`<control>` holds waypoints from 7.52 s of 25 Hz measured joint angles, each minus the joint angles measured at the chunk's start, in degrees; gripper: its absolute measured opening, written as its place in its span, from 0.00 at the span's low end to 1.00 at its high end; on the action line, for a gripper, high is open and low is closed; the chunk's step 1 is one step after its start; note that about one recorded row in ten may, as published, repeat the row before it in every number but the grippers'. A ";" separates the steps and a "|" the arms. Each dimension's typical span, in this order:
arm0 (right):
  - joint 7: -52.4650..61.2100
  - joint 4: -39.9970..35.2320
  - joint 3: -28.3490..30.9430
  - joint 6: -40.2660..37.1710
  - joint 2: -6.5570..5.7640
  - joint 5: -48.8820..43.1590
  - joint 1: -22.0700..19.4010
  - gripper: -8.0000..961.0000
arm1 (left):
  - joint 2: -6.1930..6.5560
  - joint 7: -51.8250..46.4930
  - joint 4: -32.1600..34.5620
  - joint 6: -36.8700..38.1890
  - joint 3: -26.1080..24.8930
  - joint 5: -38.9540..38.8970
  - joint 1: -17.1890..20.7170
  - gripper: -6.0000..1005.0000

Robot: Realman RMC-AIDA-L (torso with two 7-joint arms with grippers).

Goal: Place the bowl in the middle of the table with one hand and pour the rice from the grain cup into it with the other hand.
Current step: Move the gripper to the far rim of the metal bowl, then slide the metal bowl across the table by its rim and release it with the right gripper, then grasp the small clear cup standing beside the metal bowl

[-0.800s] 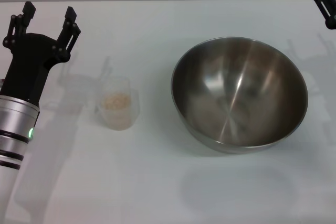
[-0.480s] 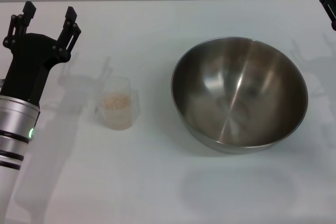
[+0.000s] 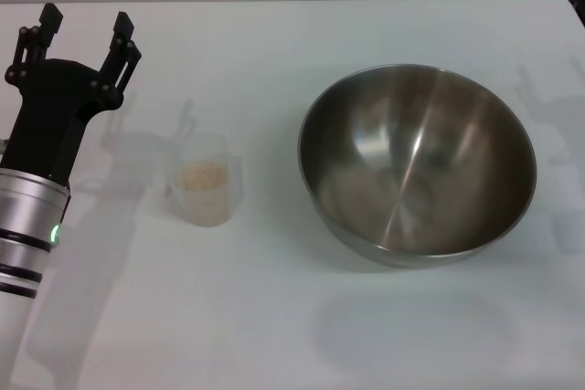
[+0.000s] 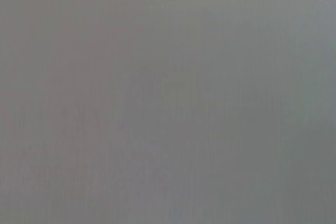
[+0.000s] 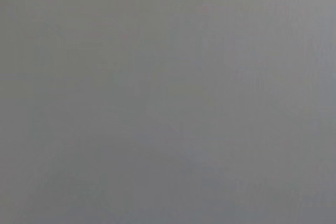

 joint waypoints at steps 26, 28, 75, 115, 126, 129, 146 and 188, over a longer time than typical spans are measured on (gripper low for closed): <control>3.59 -63.95 2.63 86.84 -0.10 -0.05 -8.08 0.83 | 0.00 -0.09 0.36 0.03 -0.42 -0.26 0.24 0.81; 3.91 -70.51 3.99 99.20 -0.17 -0.03 -7.92 0.83 | 0.00 -0.09 0.50 0.03 -0.45 -0.32 0.28 0.81; -7.13 -60.77 31.51 166.98 -0.72 -0.71 15.58 0.69 | 0.09 -0.09 2.44 0.58 -1.94 -0.40 -0.10 0.81; -10.44 -70.64 31.99 164.56 -0.43 10.94 11.76 0.02 | 0.06 -0.09 1.87 2.36 -1.67 -0.04 0.57 0.80; -11.12 -61.54 30.82 161.91 -0.42 12.43 13.84 0.02 | 0.09 -0.08 2.19 2.78 -1.66 0.01 0.54 0.79; -11.51 -60.85 30.83 161.39 -0.42 12.61 13.99 0.02 | 0.09 -0.09 2.22 2.77 -1.62 0.00 0.57 0.79; -11.52 -56.12 30.52 161.76 -0.43 12.78 15.90 0.06 | 0.00 -0.08 1.99 2.72 -1.51 0.00 0.96 0.79; -18.00 -54.76 -6.55 47.98 0.23 4.35 -11.43 0.52 | 0.00 -0.09 1.83 6.49 -0.71 -0.08 4.54 0.77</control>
